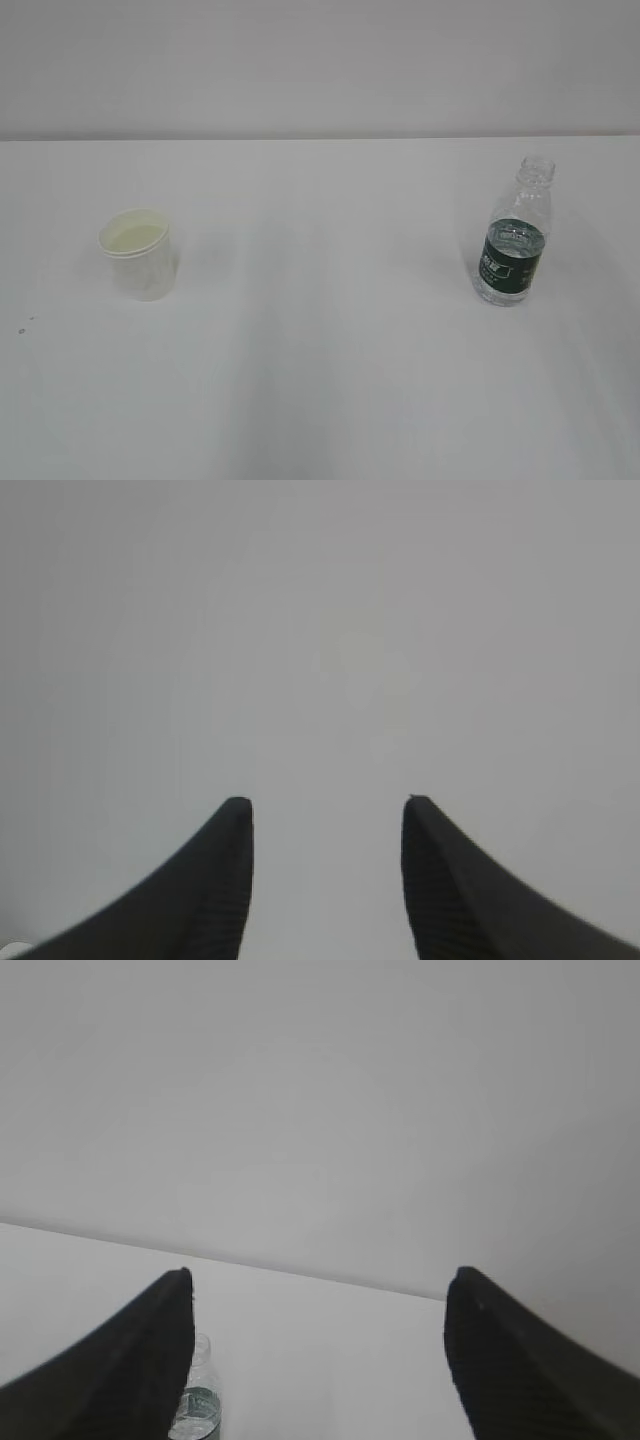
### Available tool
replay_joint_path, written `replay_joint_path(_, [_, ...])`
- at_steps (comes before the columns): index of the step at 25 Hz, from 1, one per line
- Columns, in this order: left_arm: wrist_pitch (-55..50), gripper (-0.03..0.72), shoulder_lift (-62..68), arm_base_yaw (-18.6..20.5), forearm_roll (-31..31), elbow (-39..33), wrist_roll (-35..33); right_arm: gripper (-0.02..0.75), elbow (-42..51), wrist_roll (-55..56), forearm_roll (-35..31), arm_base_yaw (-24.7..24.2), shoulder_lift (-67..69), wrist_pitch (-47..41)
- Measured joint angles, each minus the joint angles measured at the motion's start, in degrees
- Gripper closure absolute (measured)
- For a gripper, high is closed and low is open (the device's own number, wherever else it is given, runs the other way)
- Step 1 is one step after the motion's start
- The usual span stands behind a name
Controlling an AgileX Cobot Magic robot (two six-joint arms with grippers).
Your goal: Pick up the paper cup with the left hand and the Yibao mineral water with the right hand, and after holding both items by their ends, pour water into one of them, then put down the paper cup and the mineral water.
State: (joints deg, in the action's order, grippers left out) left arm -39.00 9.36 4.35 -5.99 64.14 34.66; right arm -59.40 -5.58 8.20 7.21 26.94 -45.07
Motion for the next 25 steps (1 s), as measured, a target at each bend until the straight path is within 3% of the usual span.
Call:
replay_joint_path(8, [-2.4, 0.344, 0.0, 0.0, 1.8, 0.0, -3.2, 0.149, -0.6, 0.1, 0.7, 0.0, -1.9, -3.5])
replay_joint_path(25, [-13.3, 0.347, 0.0, 0.0, 7.2, 0.0, -16.6, 0.149, -0.9, 0.1, 0.9, 0.0, -8.2, -12.4])
